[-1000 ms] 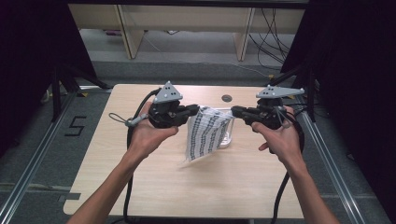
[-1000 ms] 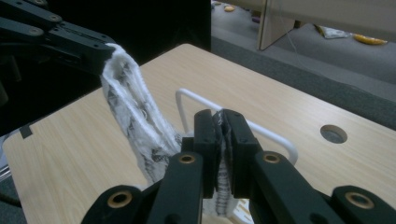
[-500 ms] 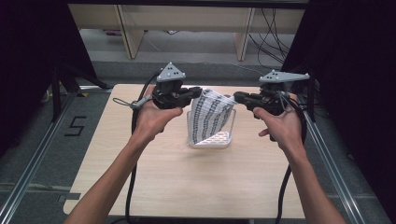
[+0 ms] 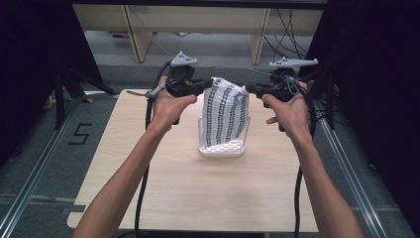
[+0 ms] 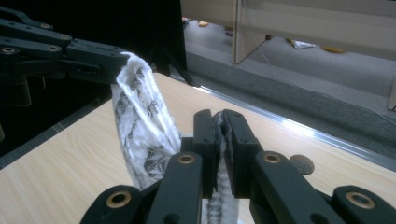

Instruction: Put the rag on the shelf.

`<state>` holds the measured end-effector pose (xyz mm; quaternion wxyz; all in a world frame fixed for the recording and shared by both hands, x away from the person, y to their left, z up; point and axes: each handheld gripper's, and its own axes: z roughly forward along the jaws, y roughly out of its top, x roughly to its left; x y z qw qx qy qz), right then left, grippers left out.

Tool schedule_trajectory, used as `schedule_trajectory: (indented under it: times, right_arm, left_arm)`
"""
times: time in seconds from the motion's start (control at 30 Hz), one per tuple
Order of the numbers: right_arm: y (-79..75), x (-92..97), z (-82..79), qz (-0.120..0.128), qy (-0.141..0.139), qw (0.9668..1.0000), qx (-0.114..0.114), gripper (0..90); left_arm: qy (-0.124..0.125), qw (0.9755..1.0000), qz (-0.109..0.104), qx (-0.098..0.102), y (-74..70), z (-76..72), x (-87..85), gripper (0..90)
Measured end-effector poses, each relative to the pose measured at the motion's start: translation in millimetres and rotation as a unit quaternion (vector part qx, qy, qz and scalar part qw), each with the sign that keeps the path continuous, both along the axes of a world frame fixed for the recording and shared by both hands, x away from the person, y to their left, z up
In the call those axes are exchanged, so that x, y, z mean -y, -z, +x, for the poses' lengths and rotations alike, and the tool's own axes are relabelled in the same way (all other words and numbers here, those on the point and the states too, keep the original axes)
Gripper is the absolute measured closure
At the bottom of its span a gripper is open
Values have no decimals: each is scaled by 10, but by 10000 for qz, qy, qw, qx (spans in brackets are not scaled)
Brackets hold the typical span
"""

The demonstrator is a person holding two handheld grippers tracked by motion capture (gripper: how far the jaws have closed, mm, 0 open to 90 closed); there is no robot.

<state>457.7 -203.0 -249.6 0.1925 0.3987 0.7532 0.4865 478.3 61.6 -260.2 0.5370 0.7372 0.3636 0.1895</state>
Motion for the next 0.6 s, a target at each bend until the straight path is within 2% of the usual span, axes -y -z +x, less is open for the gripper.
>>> schedule_trajectory:
  times: [0.13,0.23,0.27,0.37,0.43,0.5,0.6]
  right_arm:
    - [36,-22,151,101,24,9999,-59,849]
    - [70,-40,242,65,113,9998,-162,848]
    - [85,-51,267,129,132,9996,-223,847]
    - [106,-51,324,113,117,9996,-236,848]
    - [146,-66,408,147,197,9991,-334,848]
    - [163,-72,454,147,243,9986,-442,847]
    - [202,-75,523,206,245,9983,-489,847]
  left_arm:
    - [-111,9998,-98,-118,45,118,-5,880]
    - [-166,9996,-94,-188,85,182,-4,879]
    - [-183,9996,-81,-211,98,202,-3,879]
    - [-225,9993,-87,-269,129,256,-9,879]
    - [-232,9991,-155,-321,164,311,-13,879]
    - [-267,9988,-126,-383,187,350,-14,878]
    - [-307,9985,-141,-438,235,419,-7,878]
